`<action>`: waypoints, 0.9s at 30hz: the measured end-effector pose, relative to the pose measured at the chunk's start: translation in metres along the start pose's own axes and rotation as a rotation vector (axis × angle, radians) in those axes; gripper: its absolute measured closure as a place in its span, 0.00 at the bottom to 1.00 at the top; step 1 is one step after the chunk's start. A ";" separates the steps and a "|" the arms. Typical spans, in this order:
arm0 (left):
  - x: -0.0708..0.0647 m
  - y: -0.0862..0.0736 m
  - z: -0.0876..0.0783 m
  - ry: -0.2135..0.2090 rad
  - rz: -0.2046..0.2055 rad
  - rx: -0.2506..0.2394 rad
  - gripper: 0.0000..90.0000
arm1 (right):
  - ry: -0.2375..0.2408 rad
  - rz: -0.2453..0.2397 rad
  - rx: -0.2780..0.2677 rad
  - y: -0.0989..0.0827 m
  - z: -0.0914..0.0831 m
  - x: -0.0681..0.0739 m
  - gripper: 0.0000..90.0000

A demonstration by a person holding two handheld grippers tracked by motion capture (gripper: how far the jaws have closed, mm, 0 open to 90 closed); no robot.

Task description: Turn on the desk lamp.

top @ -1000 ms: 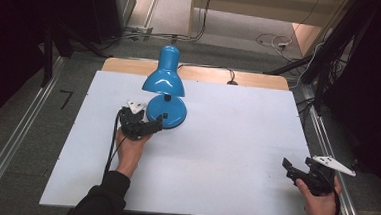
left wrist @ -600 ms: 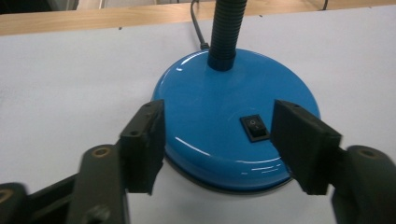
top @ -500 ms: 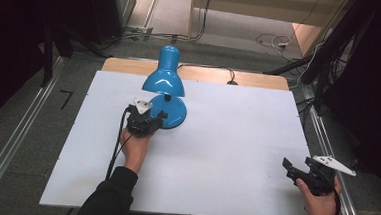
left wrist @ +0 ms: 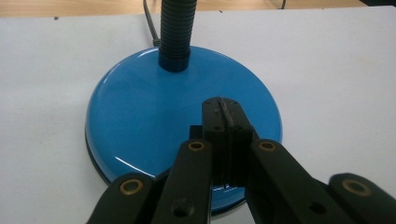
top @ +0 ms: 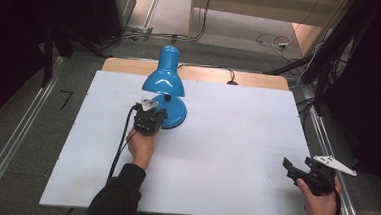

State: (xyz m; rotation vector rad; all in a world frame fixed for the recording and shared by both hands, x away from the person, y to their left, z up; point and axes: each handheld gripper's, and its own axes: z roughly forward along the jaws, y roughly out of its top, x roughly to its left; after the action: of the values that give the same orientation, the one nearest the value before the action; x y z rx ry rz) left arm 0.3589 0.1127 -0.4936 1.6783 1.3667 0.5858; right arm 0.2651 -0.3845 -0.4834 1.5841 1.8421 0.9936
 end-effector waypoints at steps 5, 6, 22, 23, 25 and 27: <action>-0.001 0.001 0.003 -0.007 -0.017 0.007 1.00 | 0.001 0.001 0.001 0.000 0.000 0.000 0.15; 0.000 0.001 0.003 -0.007 -0.019 0.011 1.00 | 0.003 0.001 0.000 0.000 0.000 0.000 0.15; 0.000 -0.001 0.007 0.006 -0.021 0.028 1.00 | 0.004 0.004 0.000 0.000 0.000 0.000 0.15; 0.000 -0.001 0.008 0.006 -0.021 0.027 1.00 | 0.003 0.004 0.000 0.000 0.000 0.000 0.15; 0.000 -0.001 0.007 0.007 -0.018 0.028 1.00 | 0.004 0.006 0.001 0.000 0.000 0.000 0.15; 0.000 -0.002 0.007 0.007 -0.024 0.028 1.00 | 0.007 0.005 0.001 0.000 0.001 0.000 0.15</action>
State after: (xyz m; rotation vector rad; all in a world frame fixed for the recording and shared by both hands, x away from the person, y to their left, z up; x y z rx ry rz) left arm 0.3641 0.1105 -0.4988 1.6813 1.4039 0.5614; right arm 0.2656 -0.3843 -0.4836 1.5879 1.8443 1.0016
